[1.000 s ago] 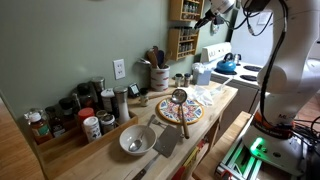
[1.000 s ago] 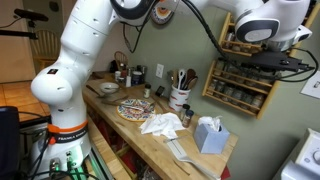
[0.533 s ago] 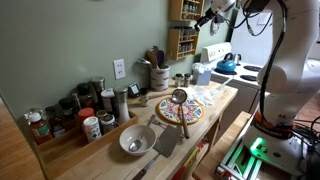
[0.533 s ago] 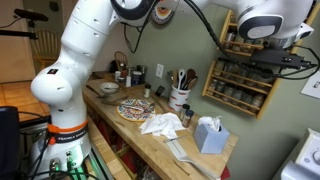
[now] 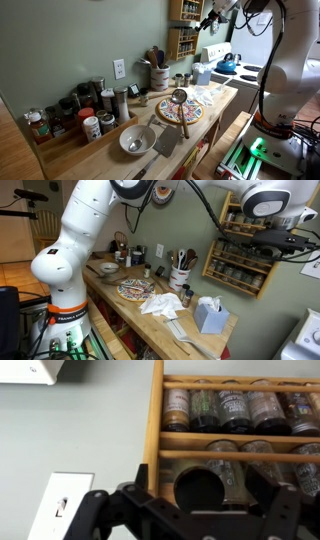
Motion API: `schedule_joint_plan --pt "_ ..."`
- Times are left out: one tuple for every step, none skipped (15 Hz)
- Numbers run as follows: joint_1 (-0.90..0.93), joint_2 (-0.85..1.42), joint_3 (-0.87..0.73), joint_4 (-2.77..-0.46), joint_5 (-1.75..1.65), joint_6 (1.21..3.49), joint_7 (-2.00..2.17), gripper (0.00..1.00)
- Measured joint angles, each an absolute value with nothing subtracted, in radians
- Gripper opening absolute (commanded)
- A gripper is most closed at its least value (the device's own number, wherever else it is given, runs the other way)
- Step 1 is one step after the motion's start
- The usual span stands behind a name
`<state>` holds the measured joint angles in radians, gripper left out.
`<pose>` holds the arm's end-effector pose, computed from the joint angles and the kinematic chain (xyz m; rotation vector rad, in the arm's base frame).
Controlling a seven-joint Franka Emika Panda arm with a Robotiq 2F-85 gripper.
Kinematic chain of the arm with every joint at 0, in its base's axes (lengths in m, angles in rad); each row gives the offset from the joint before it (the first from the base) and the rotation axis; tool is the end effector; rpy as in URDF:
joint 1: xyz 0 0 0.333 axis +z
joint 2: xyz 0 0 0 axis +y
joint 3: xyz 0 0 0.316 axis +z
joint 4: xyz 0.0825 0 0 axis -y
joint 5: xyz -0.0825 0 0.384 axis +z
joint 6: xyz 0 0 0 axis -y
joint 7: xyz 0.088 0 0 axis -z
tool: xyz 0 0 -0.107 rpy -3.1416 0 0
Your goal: Put one jar from the counter on the second shelf from the bottom.
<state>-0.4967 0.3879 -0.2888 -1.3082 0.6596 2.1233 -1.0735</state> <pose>0.5494 -0.4517 0.5825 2.9323 0.1592 1.0354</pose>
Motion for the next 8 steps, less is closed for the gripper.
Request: schedule_joint_plan --pt "-0.497 0.388 -0.299 -1.308 0.647 2.097 -1.066 0.72" --pt "-0.499 0.388 -0.306 -1.308 0.645 2.078 -1.063 0.72" --pt "-0.500 0.388 -0.308 -1.308 0.645 2.072 -1.062 0.65" --pt "-0.500 0.389 -0.308 -1.308 0.645 2.069 -1.061 0.57" --pt "-0.500 0.390 -0.307 -1.308 0.645 2.064 -1.059 0.47" --pt "-0.498 0.391 -0.305 -1.308 0.647 2.060 -1.055 0.41" --pt "-0.497 0.393 -0.303 -1.309 0.650 2.060 -1.050 0.34" --pt "-0.495 0.395 -0.299 -1.309 0.654 2.060 -1.045 0.25"
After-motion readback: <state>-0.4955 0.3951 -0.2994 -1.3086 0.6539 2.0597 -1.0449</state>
